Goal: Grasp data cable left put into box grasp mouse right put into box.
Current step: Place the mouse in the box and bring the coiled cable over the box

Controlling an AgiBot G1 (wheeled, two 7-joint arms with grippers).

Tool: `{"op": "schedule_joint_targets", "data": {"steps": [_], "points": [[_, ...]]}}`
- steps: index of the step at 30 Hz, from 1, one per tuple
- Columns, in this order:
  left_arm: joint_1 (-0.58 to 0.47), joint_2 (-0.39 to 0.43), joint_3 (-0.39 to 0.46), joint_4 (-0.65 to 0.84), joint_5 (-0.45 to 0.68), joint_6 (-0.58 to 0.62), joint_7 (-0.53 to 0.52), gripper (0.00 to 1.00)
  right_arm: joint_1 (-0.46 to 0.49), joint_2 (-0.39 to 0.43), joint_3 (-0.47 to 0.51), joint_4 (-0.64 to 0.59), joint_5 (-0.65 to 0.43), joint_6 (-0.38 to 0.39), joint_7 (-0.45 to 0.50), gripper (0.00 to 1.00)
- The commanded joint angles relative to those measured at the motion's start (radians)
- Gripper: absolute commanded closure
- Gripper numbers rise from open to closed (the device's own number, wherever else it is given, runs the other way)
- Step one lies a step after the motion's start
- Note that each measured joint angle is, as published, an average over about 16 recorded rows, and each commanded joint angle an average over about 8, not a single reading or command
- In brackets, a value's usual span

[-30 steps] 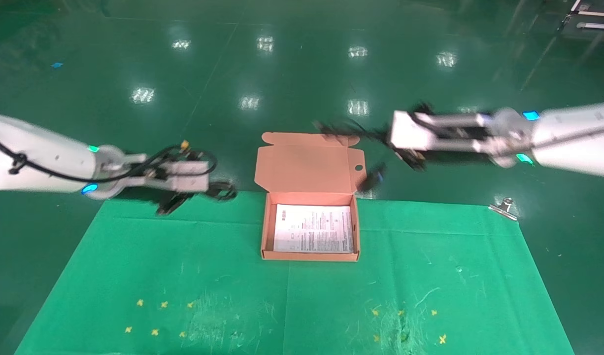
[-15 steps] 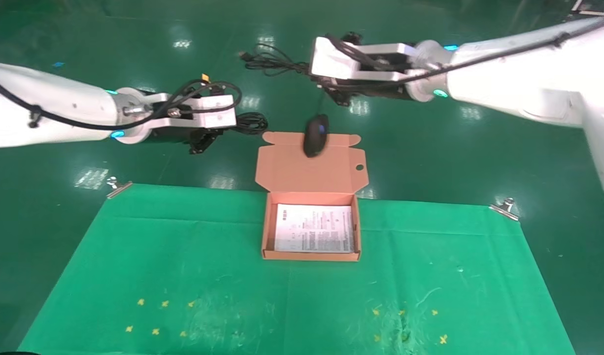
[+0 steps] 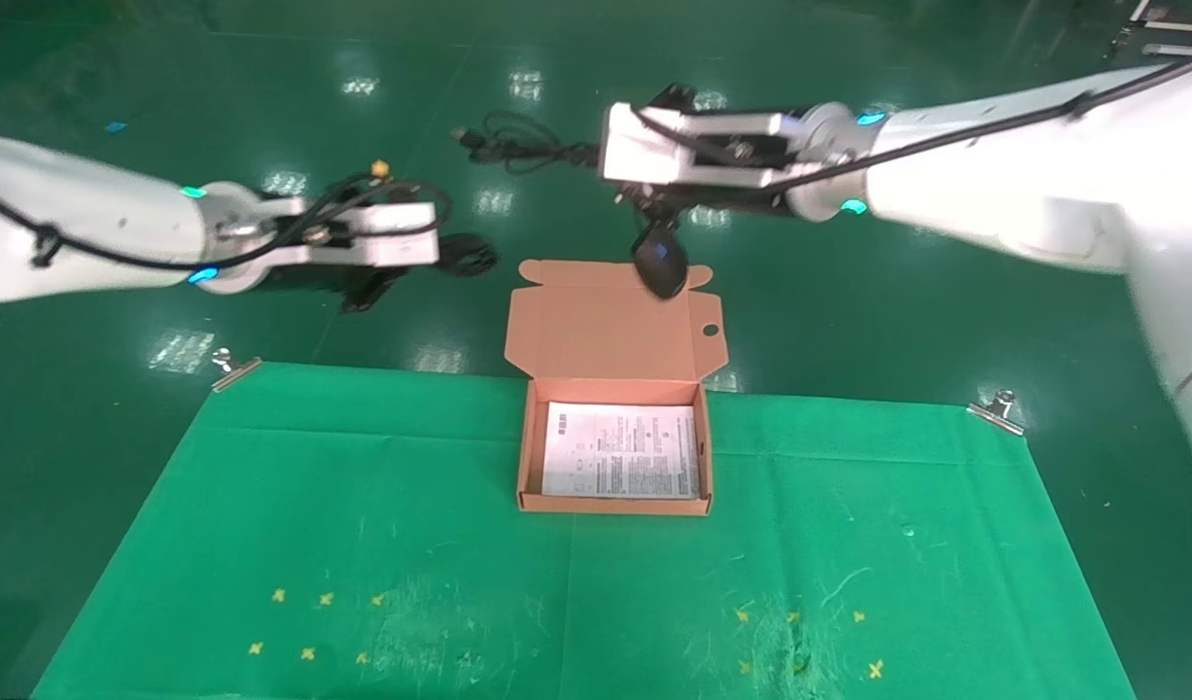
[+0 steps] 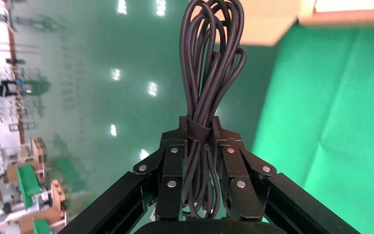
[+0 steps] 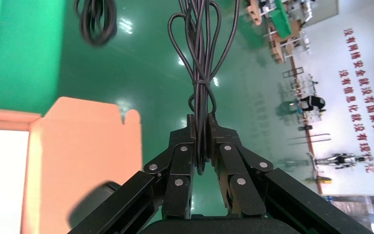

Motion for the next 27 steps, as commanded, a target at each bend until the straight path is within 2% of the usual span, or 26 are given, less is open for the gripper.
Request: {"op": "schedule_joint_targets", "data": {"steps": [1, 7, 15, 27], "points": [[0.006, -0.012, 0.009, -0.012, 0.028, 0.013, -0.022, 1.0, -0.011, -0.003, -0.004, 0.001, 0.002, 0.004, -0.009, 1.0], [0.025, -0.054, 0.02, -0.084, 0.104, 0.069, -0.128, 1.0, -0.043, -0.016, -0.051, 0.0, 0.022, 0.011, 0.001, 1.0], [0.037, -0.11, 0.031, -0.174, 0.199, 0.156, -0.246, 1.0, -0.078, -0.022, -0.16, 0.025, 0.068, 0.053, 0.038, 1.0], [0.046, -0.171, 0.043, -0.3, 0.251, 0.282, -0.336, 1.0, -0.138, -0.027, -0.34, 0.044, 0.155, 0.111, 0.104, 1.0]]}}
